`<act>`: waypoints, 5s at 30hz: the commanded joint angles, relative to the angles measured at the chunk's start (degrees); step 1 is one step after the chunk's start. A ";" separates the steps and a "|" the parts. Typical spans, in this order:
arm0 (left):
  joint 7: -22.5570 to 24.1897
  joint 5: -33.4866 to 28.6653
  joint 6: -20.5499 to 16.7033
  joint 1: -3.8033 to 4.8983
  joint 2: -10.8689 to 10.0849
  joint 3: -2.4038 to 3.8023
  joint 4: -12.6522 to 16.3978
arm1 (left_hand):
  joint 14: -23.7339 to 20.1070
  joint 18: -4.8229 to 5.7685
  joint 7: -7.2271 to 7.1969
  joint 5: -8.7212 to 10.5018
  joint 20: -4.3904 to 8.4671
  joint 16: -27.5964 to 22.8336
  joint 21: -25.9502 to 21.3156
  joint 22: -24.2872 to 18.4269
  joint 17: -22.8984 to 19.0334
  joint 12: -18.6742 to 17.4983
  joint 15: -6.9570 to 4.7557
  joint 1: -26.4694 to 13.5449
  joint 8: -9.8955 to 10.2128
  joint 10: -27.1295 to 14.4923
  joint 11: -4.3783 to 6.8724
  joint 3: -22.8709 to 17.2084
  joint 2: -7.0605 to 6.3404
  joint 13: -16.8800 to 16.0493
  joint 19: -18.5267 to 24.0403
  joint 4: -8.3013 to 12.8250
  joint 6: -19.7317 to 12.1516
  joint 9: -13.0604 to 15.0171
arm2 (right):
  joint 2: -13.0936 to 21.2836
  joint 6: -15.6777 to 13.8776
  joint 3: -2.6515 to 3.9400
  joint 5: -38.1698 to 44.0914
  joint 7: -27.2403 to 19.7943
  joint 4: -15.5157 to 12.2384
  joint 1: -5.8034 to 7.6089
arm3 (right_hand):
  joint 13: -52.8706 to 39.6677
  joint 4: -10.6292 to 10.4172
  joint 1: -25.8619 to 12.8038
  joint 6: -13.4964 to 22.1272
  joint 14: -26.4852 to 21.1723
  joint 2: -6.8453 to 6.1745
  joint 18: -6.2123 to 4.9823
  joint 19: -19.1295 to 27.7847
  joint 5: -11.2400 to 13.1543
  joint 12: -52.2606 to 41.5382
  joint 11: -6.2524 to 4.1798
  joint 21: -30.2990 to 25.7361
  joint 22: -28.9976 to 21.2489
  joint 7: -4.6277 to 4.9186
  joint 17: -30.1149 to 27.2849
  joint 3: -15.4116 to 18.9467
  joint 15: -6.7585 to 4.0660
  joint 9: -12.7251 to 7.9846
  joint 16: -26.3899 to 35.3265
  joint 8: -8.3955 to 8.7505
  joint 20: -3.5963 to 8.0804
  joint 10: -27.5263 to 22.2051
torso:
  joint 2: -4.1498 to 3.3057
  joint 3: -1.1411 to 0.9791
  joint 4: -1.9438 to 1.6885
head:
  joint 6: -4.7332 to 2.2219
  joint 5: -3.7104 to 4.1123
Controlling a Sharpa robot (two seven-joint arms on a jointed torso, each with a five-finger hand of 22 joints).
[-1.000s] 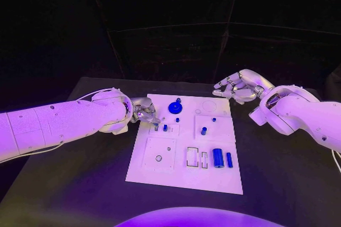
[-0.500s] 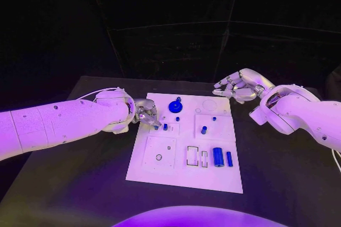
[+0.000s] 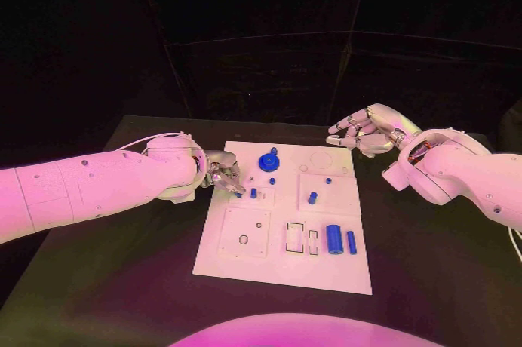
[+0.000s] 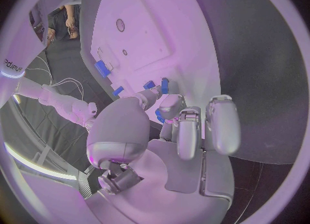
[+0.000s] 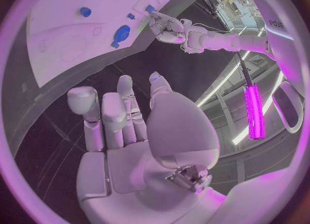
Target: Assemble the parts on the task board
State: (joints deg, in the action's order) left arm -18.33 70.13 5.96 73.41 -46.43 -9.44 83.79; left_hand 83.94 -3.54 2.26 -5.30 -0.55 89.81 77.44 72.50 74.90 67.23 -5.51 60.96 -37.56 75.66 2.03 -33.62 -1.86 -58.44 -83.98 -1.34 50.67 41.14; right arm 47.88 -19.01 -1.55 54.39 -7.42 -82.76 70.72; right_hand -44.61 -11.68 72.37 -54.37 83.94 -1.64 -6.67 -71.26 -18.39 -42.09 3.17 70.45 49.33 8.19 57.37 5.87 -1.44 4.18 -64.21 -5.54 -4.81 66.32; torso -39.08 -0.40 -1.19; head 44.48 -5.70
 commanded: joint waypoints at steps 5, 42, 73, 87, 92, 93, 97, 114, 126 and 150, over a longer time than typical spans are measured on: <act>-0.18 1.15 1.74 -0.05 -0.16 -0.07 0.20 | 6.06 -0.24 -0.36 0.19 -0.12 0.19 -0.23 -0.09 15.10 -0.11 -0.05 0.44 -0.26 0.35 0.19 -5.28 0.09 -0.01 -0.66 5.34 0.14 -0.03 | -0.06 0.30 0.03 -0.19 -0.57 0.02 0.10 | 0.04 -0.13 -0.04 0.31 -0.15 0.72 -0.94 0.16 -0.33 0.24 0.09 -0.21 -0.06 0.14 -0.02 0.11 0.18 -0.04 0.24 -0.28 -0.08 -0.33 | 0.03 0.00 -0.02 | 0.08 0.02; -0.39 1.19 1.22 -0.05 0.06 -0.07 -0.08 | 6.06 -0.07 -1.48 0.59 0.64 0.19 0.14 0.81 15.10 0.56 -0.89 -5.94 -2.67 1.15 1.09 0.75 -1.12 -0.43 -1.05 1.20 2.15 0.82 | -0.13 0.24 0.03 -0.19 -0.35 0.08 0.09 | 0.19 -0.33 -0.04 0.32 -0.12 0.93 -0.95 0.14 -0.38 0.27 0.10 -0.32 -0.19 0.15 -0.02 0.27 0.19 -0.04 0.35 -0.31 -0.07 -0.40 | 0.02 -0.03 -0.04 | 0.42 0.01; -0.41 1.19 1.06 -0.04 0.58 -0.06 -1.15 | 6.06 0.11 -1.66 0.52 0.80 0.19 0.65 1.74 15.10 1.13 -1.02 -9.45 -3.28 1.54 1.23 6.58 -0.30 -0.89 -1.39 -2.09 2.63 0.79 | -0.22 0.16 0.03 -0.20 -0.42 0.10 0.09 | 0.32 -0.69 -0.21 0.34 -0.11 1.26 -0.97 0.16 -0.68 0.26 0.11 -0.48 -0.38 0.16 -0.10 0.46 0.19 -0.04 0.54 -0.34 -0.08 -0.46 | 0.04 -0.03 0.01 | 0.73 0.25; -0.41 1.19 1.30 -0.04 0.64 -0.06 -1.33 | 6.06 0.19 -1.67 0.50 0.77 0.19 0.88 2.23 15.10 1.29 -0.99 -12.86 -3.35 1.65 1.20 11.32 -1.57 -0.96 -1.52 -4.63 2.91 0.53 | -0.28 0.13 0.03 -0.21 -0.12 0.37 0.09 | 0.39 -1.01 -0.39 0.37 -0.07 1.25 -0.97 0.10 -1.12 0.19 0.13 -0.56 -0.43 0.17 -0.09 0.83 0.21 -0.04 0.65 -0.36 -0.08 -0.49 | 0.04 0.01 -0.06 | 0.82 0.34; -0.39 1.19 1.18 -0.04 0.68 -0.06 -1.28 | 6.06 0.20 -1.69 0.48 0.77 0.19 0.93 2.29 15.10 1.31 -1.00 -13.06 -3.36 1.67 1.22 11.65 -1.57 -0.98 -1.54 -4.84 2.94 0.51 | -0.33 0.19 0.03 -0.21 -0.09 0.41 0.09 | 0.41 -1.08 -0.42 0.39 -0.06 1.25 -0.97 0.08 -1.25 0.17 0.14 -0.57 -0.43 0.17 -0.13 0.92 0.21 -0.04 0.71 -0.36 -0.08 -0.50 | 0.03 0.00 -0.03 | 0.85 0.32; -0.39 1.19 1.17 -0.04 0.69 -0.06 -1.26 | 6.06 0.20 -1.69 0.48 0.77 0.19 0.93 2.31 15.10 1.36 -1.00 -13.08 -3.36 1.70 1.22 11.72 -1.59 -1.05 -1.54 -4.87 2.94 0.50 | -0.34 0.20 0.03 -0.21 -0.09 0.41 0.09 | 0.42 -1.11 -0.43 0.39 -0.06 1.26 -0.97 0.08 -1.32 0.16 0.14 -0.58 -0.44 0.18 -0.13 0.95 0.21 -0.04 0.72 -0.37 -0.08 -0.50 | 0.04 -0.02 -0.01 | 0.83 0.33; -0.37 1.19 0.77 -0.04 0.71 -0.06 -1.20 | 6.06 0.21 -1.70 0.47 0.78 0.19 0.96 2.35 15.10 1.37 -1.01 -13.16 -3.36 1.71 1.23 11.86 -1.58 -1.05 -1.55 -4.95 2.96 0.49 | -0.37 0.23 0.03 -0.20 -0.10 0.45 0.09 | 0.43 -1.15 -0.45 0.39 -0.06 1.27 -0.97 0.08 -1.39 0.15 0.14 -0.60 -0.46 0.18 -0.12 0.99 0.21 -0.04 0.73 -0.37 -0.08 -0.50 | 0.05 -0.01 0.00 | 0.86 0.39; 3.44 -17.78 -13.48 0.00 -0.73 -0.02 -0.23 | -0.74 -5.10 4.54 -0.27 -2.79 -12.35 -26.28 -27.91 -2.11 -19.85 3.60 -9.31 3.86 -19.91 -4.49 15.41 -3.27 21.71 11.05 -7.57 -10.05 -4.44 | -0.58 0.40 0.03 -0.23 -0.25 0.72 0.02 | 0.49 -1.48 -0.70 0.45 -0.02 1.19 -0.98 0.07 -1.73 0.06 0.16 -0.71 -0.59 0.20 -0.09 1.43 0.22 -0.05 0.82 -0.38 -0.09 -0.53 | 0.02 0.06 -0.03 | 0.38 0.57; 13.91 -20.37 -18.79 0.19 -0.01 0.00 -0.69 | -7.02 -6.83 7.25 -0.42 -5.75 -21.42 -38.01 -38.22 -13.88 -20.96 6.10 5.28 3.43 -27.60 -7.22 15.11 -3.87 26.02 14.36 -5.32 -14.21 -9.08 | -0.70 0.35 0.03 -0.25 -0.29 0.90 -0.09 | 0.54 -1.82 -1.02 0.49 0.02 0.89 -0.97 0.00 -1.63 -0.06 0.19 -0.76 -0.59 0.22 -0.05 2.08 0.24 -0.05 0.91 -0.40 -0.10 -0.53 | -0.03 0.00 0.00 | 0.07 1.00; 22.30 13.66 -17.75 -0.30 10.51 -0.39 -8.41 | 0.99 -3.79 5.77 0.44 -4.92 -9.38 -20.00 -19.82 -3.94 -35.39 5.33 15.13 19.12 -25.91 -6.69 11.42 -8.30 46.21 2.98 0.30 -0.97 -29.68 | -1.47 0.48 0.03 -0.25 -0.21 1.06 -0.15 | 0.56 -1.91 -0.71 0.50 0.10 1.35 -0.96 -0.10 -1.95 -0.19 0.16 -0.76 -0.54 0.20 0.13 2.12 0.23 -0.04 0.85 -0.43 -0.10 -0.51 | -0.09 0.00 0.15 | -0.53 1.53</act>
State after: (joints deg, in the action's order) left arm 3.38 78.48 -13.96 73.12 -36.12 -9.82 75.66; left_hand 83.76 -7.95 8.13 -5.09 -5.44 80.27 56.87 52.06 70.80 32.11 0.01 75.64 -18.66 49.42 -4.65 -22.36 -10.21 -12.60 -80.73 -1.14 49.36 11.77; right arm 46.45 -18.77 -1.55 54.32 -7.31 -81.67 70.48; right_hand -44.13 -13.58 71.86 -54.16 83.94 -0.65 -6.68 -71.25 -19.99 -42.09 3.38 69.94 48.80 8.39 57.45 7.77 -1.44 4.18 -63.49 -5.76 -4.81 66.12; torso -39.19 -0.39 -1.04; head 43.90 -4.22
